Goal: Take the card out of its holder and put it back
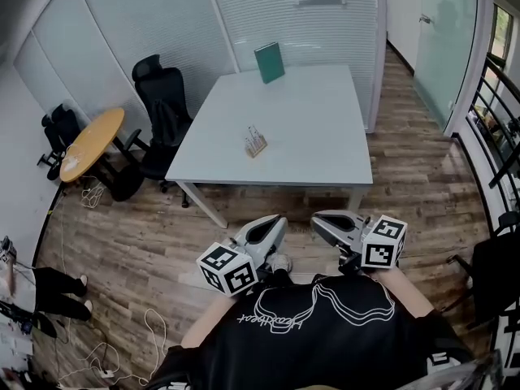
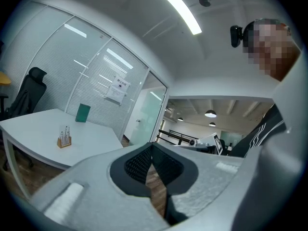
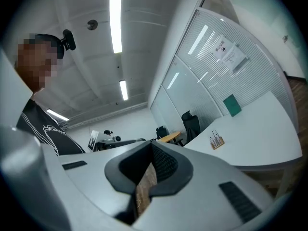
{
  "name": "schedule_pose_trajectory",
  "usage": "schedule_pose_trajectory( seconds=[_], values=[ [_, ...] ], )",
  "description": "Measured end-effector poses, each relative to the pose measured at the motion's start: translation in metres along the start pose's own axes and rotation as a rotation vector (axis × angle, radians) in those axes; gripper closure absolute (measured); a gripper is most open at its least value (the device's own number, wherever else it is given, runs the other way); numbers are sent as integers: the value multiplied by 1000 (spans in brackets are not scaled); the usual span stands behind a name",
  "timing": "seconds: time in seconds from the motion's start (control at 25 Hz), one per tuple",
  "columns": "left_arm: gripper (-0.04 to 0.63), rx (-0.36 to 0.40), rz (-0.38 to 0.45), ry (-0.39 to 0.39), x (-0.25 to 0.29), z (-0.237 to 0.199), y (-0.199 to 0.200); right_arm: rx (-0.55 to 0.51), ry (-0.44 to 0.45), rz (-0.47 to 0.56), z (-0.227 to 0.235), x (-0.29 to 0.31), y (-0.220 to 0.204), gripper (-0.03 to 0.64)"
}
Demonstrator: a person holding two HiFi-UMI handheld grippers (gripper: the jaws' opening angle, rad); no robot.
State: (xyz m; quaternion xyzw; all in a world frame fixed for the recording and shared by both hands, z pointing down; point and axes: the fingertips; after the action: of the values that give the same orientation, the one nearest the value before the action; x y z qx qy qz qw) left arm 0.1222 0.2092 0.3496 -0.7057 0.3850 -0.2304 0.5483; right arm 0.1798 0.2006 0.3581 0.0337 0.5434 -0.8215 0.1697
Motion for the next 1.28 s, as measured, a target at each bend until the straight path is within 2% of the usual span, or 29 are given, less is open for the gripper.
schedule_pose_trajectory(
  seconds=[0.32,0.76,1.28],
  values=[
    [581,-32,-2,-7,15,-59,10,17,-38,-11,42,42,-1,607],
    [581,-60,-9,-35,57,-172,37,56,-128,-28,124,119,8,607],
    [578,-47,-68,23,102,-324,53,95,-193,-37,217,206,17,607]
  ],
)
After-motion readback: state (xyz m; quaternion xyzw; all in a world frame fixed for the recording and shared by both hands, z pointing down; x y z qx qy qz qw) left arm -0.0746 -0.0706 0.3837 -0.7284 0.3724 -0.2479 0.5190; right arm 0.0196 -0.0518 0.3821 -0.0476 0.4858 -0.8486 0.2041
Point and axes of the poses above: the fingertips, and each gripper's own axes: x forward along the fingers, z to its right, y out of its top, and after that the axes turned 8 degrees about z, right-handed
